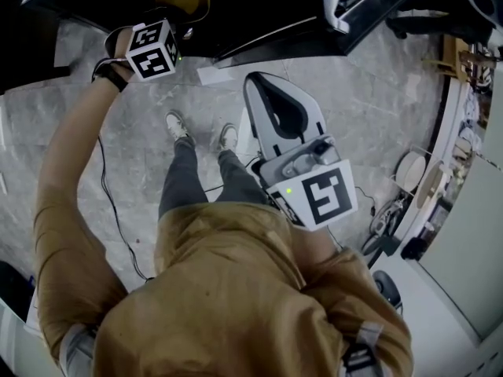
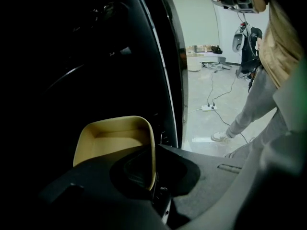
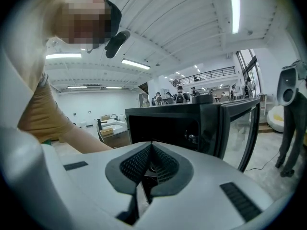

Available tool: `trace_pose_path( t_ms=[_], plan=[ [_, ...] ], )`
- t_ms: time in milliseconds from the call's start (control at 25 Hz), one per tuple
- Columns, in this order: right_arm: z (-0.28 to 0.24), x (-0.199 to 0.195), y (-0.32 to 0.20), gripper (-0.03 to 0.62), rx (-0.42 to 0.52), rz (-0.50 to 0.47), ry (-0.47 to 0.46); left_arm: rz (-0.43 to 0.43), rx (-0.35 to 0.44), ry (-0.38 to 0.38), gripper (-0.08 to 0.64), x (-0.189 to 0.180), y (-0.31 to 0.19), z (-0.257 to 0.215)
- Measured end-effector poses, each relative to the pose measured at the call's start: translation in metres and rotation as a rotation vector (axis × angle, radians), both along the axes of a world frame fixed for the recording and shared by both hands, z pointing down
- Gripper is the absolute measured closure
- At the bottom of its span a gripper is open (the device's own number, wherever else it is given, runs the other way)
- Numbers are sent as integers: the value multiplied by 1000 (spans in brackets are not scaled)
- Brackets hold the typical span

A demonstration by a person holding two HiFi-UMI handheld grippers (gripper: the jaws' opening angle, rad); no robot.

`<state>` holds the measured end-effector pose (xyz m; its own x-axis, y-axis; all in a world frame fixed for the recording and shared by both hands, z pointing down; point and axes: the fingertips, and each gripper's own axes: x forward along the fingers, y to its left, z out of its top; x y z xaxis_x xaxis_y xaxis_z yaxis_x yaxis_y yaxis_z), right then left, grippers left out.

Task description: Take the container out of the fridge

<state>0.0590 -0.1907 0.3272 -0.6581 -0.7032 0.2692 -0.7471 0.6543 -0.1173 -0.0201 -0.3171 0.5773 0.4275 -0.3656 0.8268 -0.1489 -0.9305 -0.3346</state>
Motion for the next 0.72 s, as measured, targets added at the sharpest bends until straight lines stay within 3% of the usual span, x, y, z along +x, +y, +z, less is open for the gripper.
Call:
trace_pose_path(
  t_ms=[720],
  plan=[
    [-24,2,29,592,83,-31,-29,-79,-23,86,546,-11,75,-39]
  ],
)
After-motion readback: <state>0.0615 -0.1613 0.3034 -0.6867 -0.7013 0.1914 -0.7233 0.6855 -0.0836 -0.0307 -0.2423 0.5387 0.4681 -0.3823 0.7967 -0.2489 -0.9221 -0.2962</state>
